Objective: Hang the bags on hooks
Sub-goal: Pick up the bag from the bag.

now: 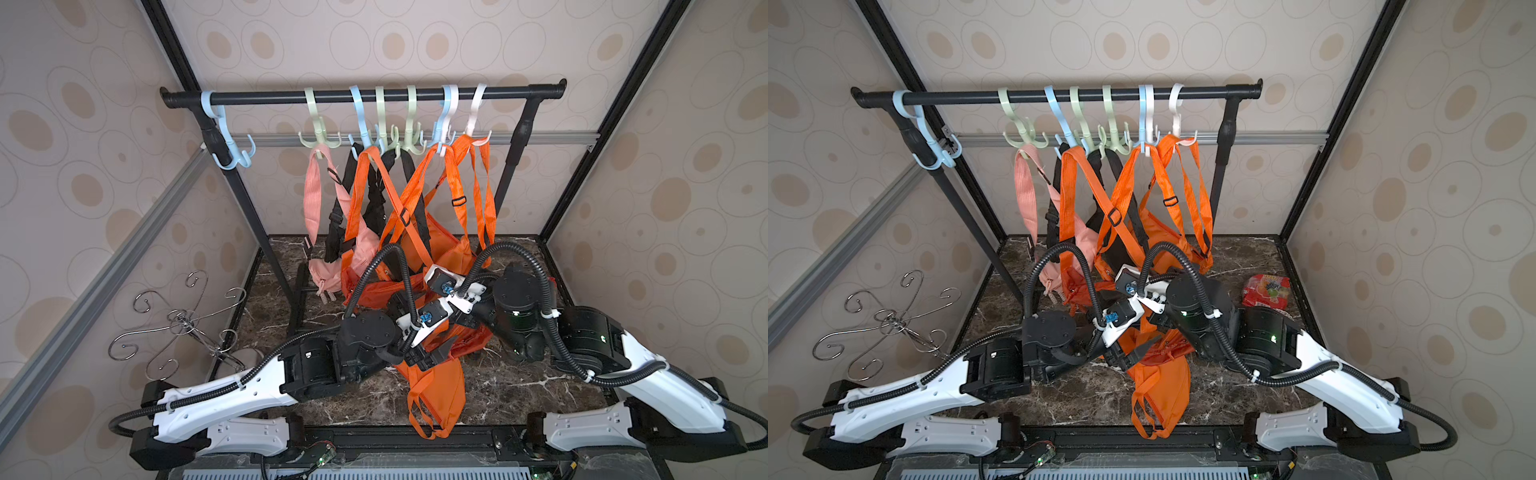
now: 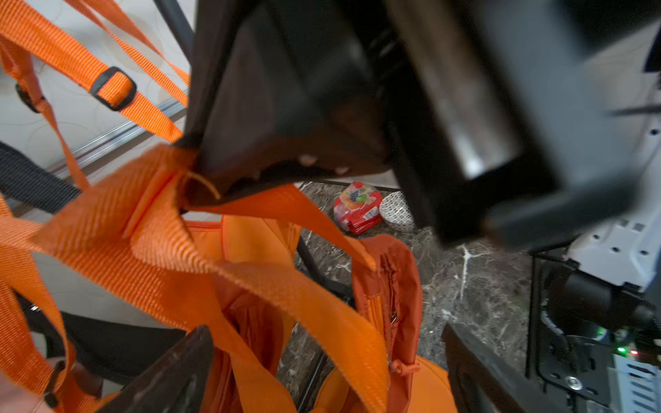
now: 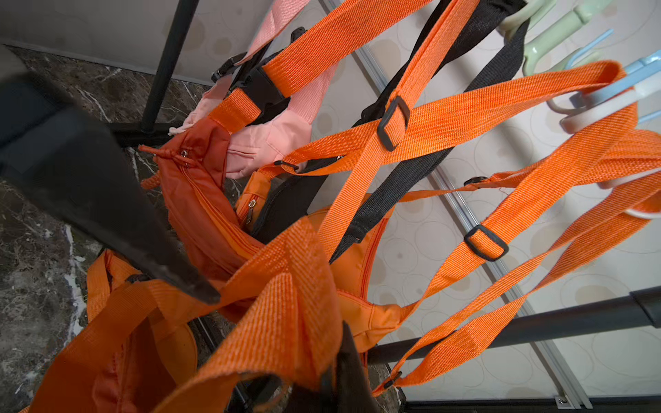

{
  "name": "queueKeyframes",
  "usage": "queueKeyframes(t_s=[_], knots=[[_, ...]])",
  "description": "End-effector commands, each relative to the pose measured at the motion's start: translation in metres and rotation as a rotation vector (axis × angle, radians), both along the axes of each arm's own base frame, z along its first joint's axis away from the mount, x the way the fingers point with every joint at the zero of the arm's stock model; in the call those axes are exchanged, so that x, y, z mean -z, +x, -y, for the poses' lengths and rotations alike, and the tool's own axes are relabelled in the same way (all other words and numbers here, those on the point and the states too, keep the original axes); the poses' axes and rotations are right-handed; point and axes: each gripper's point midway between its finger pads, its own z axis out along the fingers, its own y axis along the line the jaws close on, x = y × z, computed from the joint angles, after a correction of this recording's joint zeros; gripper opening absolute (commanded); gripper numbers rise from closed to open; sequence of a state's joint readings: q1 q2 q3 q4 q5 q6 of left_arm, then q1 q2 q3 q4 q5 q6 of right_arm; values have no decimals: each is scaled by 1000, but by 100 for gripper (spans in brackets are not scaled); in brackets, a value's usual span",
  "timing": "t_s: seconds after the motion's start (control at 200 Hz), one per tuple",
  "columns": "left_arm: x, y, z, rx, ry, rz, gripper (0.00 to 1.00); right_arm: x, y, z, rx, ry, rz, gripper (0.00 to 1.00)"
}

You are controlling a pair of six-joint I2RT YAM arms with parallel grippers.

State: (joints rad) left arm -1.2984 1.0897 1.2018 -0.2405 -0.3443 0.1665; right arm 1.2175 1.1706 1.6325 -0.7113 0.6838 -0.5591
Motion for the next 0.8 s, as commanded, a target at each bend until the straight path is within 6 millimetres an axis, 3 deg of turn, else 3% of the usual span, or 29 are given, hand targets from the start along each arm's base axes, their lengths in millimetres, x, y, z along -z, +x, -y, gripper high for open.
queueKeyframes(t_s=[0.0, 0.305, 0.55, 0.605, 0.695, 0.795], knots=[[-17, 20, -21, -148, -24, 97, 100, -27, -10, 11, -36, 104, 27, 0], [-12, 47, -33, -225, -71, 120, 100, -31, -47, 7, -263, 200, -26, 0], [-11, 45, -14, -118, -69, 122, 99, -41, -63, 12, -344, 251, -37, 0], [-11, 47, -12, -121, -63, 120, 83, -43, -62, 17, -328, 260, -25, 0], [-11, 46, -16, -124, -82, 117, 40, -44, -51, 28, -250, 265, 10, 0], [-13, 43, -24, -127, -110, 110, 12, -40, -33, 43, -107, 219, 52, 0]])
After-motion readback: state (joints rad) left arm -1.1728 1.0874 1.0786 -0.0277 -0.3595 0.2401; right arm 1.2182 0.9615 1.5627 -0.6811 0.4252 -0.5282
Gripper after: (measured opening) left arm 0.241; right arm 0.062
